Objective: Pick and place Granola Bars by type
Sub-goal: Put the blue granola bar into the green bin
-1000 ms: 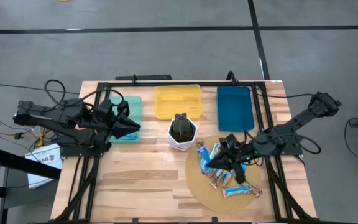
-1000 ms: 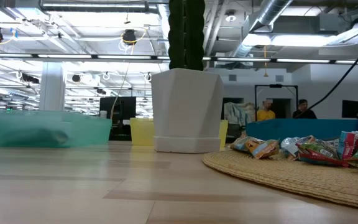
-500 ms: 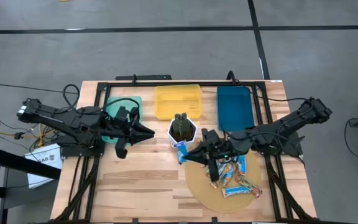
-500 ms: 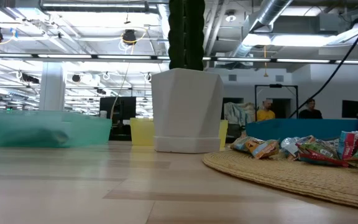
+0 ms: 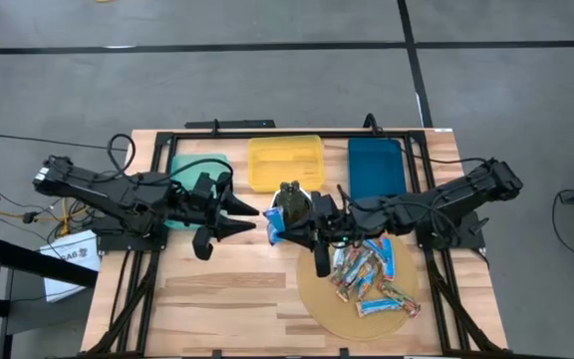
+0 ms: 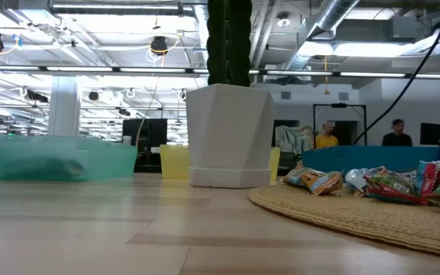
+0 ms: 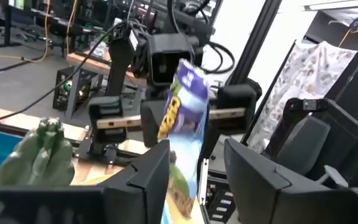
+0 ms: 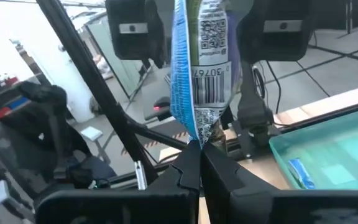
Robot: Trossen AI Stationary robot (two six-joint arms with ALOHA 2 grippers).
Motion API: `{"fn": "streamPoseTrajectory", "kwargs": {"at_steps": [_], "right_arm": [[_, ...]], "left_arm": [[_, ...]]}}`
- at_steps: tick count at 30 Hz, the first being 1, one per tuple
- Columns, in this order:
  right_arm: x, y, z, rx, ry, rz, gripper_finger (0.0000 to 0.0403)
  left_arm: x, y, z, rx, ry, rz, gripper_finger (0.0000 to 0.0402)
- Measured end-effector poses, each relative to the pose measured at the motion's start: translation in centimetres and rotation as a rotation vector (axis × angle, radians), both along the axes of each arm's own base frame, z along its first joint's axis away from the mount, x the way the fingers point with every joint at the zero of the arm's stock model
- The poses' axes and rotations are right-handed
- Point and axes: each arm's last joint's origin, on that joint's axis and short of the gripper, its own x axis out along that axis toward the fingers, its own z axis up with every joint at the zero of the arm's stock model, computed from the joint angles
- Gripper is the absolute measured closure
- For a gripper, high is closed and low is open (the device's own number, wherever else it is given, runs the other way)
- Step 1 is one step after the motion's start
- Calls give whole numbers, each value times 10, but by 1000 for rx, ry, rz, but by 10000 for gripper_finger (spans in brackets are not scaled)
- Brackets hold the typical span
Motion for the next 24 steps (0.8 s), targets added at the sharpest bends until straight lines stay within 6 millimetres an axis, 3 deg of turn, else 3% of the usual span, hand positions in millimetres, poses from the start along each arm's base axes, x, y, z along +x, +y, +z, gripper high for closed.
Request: {"fn": "streamPoseTrajectory", "kwargs": {"at_steps": [24], "right_arm": [[1, -2, 2, 11, 12, 67, 403]], "left_arm": [[22, -4, -3, 23, -82, 77, 251]]}}
